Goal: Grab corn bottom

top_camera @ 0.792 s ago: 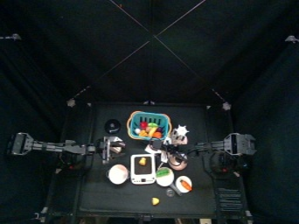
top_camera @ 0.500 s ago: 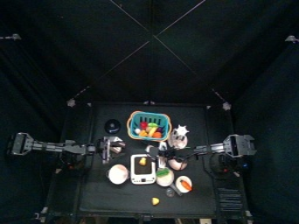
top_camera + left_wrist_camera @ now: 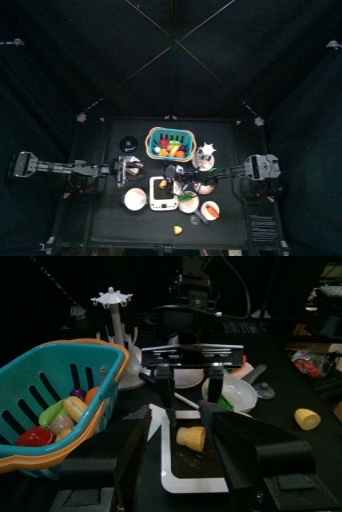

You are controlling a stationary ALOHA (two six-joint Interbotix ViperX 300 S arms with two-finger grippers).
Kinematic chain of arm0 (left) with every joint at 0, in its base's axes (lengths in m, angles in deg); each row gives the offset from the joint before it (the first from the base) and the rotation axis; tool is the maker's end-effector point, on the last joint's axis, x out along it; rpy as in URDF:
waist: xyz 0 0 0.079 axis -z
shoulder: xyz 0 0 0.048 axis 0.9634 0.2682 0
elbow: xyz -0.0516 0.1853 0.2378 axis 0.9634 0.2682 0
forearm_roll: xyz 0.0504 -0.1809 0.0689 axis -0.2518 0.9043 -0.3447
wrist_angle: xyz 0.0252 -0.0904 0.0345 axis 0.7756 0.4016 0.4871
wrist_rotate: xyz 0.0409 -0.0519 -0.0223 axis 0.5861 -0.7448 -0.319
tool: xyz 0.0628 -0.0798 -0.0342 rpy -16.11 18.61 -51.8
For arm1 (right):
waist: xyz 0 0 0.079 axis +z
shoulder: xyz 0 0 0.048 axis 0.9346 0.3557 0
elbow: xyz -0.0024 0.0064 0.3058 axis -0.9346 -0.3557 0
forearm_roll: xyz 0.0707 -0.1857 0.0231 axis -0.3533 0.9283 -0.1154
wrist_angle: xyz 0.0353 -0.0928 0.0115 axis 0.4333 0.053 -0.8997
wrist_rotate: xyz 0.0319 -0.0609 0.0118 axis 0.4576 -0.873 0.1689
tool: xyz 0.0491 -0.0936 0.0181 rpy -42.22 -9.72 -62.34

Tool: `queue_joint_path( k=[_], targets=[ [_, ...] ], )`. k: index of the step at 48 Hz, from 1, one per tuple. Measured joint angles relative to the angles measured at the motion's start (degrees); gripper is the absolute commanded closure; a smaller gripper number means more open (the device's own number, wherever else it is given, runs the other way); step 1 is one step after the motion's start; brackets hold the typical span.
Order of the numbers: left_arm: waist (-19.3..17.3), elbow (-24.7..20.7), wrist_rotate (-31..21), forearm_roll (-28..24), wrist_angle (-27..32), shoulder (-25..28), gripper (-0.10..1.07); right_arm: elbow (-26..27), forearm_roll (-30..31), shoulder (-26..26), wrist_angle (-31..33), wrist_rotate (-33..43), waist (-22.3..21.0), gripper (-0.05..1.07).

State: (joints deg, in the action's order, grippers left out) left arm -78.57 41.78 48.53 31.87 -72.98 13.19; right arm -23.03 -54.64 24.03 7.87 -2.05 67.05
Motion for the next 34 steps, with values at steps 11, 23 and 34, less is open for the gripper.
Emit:
queue_joint_path(
  k=[11, 23, 34],
  targets=[
    [0.0, 0.1, 0.0, 0.0, 0.0, 0.0, 0.16, 0.4, -0.6, 2.2, 1.1, -0.2, -0.3, 0.14],
    [0.0, 0.1, -0.1, 0.0, 0.1, -0.1, 0.16, 1.1, -0.4, 2.2, 1.3, -0.4, -0.3, 0.42],
    [0.0, 0.1, 0.0, 0.0, 0.1, 0.0, 0.15, 1.1, 0.5, -0.4, 1.7, -0.4, -0.4, 0.42]
  ],
)
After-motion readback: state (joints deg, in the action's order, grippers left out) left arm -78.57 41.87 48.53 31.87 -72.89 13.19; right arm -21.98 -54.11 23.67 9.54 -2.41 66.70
